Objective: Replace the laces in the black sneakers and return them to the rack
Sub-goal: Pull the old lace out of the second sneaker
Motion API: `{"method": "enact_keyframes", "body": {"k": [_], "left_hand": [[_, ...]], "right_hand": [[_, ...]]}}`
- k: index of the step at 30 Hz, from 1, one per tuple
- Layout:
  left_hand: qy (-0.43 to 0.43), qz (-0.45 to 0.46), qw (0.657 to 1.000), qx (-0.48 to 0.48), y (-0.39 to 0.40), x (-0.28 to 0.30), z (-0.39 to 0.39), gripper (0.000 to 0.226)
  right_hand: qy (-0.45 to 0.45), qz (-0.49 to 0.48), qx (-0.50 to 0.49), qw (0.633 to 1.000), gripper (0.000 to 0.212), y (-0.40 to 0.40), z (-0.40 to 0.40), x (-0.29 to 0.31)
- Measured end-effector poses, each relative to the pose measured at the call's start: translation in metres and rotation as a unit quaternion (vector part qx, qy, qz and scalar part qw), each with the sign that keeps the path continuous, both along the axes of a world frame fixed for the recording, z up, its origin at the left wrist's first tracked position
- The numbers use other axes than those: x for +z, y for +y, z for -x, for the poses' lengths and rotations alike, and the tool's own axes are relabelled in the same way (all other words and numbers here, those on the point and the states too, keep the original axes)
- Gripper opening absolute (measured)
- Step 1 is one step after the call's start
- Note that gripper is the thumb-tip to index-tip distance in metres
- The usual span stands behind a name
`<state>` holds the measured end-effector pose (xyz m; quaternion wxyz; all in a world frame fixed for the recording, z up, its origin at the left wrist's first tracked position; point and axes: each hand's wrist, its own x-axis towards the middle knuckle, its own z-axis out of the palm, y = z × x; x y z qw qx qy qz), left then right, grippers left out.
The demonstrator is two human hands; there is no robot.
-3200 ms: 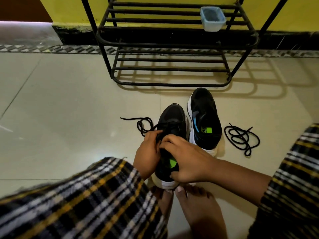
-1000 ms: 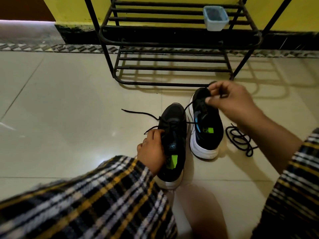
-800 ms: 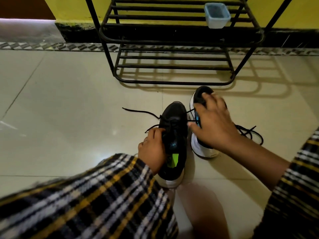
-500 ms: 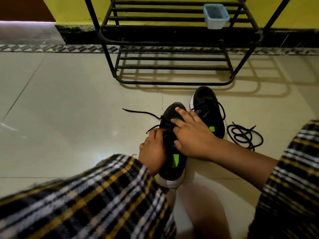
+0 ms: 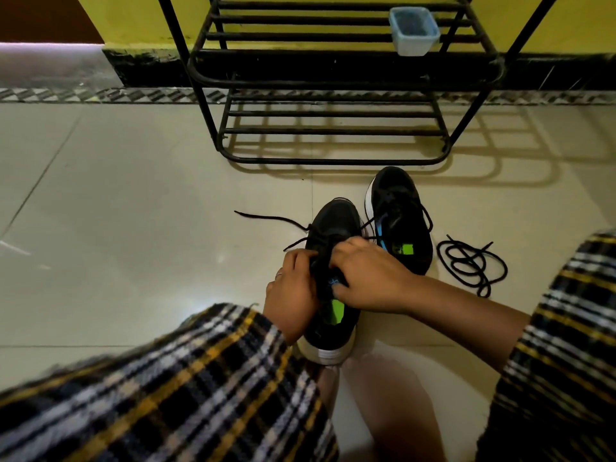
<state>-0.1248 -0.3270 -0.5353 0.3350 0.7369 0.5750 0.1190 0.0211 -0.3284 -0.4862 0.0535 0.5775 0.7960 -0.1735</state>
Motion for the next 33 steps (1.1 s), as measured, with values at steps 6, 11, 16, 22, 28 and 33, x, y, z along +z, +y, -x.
{"method": "enact_keyframes", "body": {"k": [6,11,16,22,28,33], "left_hand": [[-0.014,-0.021,1.0,0.015,0.0,-0.004,-0.001,0.035],[-0.016,-0.038,0.999,0.007,0.002,-0.012,0.002,0.034],[-0.019,-0.047,0.999,0.001,0.002,-0.015,0.001,0.036],[-0.023,-0.049,0.999,-0.001,0.002,-0.016,0.002,0.036],[-0.027,-0.05,0.998,-0.001,0.003,-0.018,0.003,0.037],[-0.045,-0.054,0.998,-0.001,0.003,-0.02,0.004,0.035]], "right_hand": [[0.537,0.109,-0.289,0.785,0.016,0.008,-0.002,0.045],[0.654,-0.025,-0.267,0.708,0.015,0.012,-0.013,0.093],[0.472,-0.196,-0.288,0.81,0.011,0.023,-0.035,0.1],[0.011,-0.064,-0.247,0.967,0.05,0.025,-0.053,0.037],[0.159,-0.035,-0.135,0.977,0.044,0.018,-0.036,0.012],[0.148,0.043,-0.078,0.985,0.042,0.014,-0.025,-0.003]]}}
